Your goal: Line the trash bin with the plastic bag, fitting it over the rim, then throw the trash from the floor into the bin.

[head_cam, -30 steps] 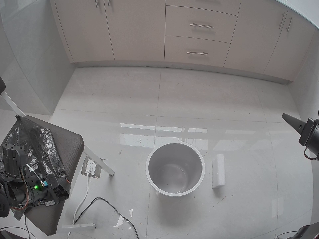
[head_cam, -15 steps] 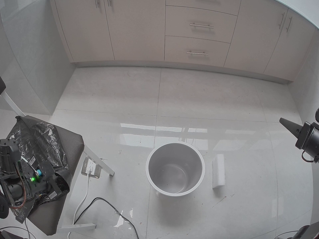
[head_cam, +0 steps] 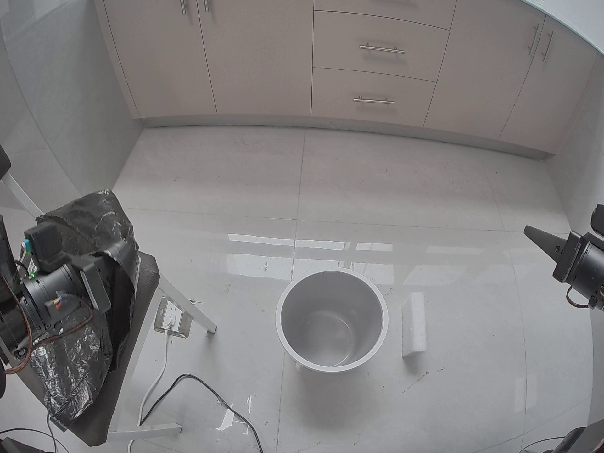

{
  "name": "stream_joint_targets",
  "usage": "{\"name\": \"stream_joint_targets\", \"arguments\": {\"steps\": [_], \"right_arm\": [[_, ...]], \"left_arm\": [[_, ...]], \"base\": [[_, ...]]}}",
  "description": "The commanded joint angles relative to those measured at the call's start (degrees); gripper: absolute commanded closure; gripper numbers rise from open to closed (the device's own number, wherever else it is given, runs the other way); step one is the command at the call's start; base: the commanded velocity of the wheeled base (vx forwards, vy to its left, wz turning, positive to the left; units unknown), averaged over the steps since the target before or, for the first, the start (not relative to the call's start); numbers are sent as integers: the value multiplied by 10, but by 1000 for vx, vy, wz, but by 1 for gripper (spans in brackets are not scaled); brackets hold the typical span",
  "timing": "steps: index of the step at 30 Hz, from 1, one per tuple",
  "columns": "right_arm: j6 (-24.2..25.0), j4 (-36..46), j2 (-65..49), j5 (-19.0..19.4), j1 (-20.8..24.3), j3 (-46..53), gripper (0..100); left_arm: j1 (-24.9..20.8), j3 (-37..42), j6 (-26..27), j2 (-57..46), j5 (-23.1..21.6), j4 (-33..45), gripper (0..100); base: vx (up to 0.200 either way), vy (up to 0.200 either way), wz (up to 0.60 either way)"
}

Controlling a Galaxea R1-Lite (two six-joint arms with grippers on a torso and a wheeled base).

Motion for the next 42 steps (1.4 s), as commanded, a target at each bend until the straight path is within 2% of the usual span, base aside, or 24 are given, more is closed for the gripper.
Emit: {"name": "stream_joint_targets", "arguments": {"steps": [1, 3, 5, 11, 14, 19, 25, 28, 29, 35, 42], "right_arm": [[-3, -37, 51, 0, 1, 28, 100], [-5, -40, 56, 0, 1, 29, 100], [-6, -57, 71, 0, 3, 39, 100], [-24, -80, 89, 0, 8, 47, 100], [-27, -86, 115, 0, 41, 29, 100], [-67, -87, 157, -5, 98, -22, 100], [-87, -89, 212, -56, 164, -59, 100], [-91, -102, 225, -64, 196, -58, 100], [-90, -110, 230, -65, 208, -58, 0], [-88, -130, 261, -66, 257, -56, 0], [-85, -130, 280, -70, 317, -51, 0]], "left_arm": [[-54, -166, -457, -7, -45, -45, 100], [-58, -172, -470, -3, -52, -38, 100], [-76, -183, -512, 9, -88, -36, 100], [-134, -210, -519, 13, -102, -42, 100], [-158, -249, -519, 33, -102, -42, 100], [-182, -292, -518, 49, -102, -42, 100], [-194, -303, -518, 70, -101, -42, 100], [-199, -300, -519, 83, -100, -43, 100], [-201, -301, -519, 88, -100, -43, 100], [-225, -304, -519, 121, -94, -93, 100], [-244, -334, -519, 155, -41, -114, 100]], "base": [[0, 0, 0], [0, 0, 0], [0, 0, 0], [0, 0, 0], [0, 0, 0], [0, 0, 0], [0, 0, 0], [0, 0, 0], [0, 0, 0], [0, 0, 0], [0, 0, 0]]}}
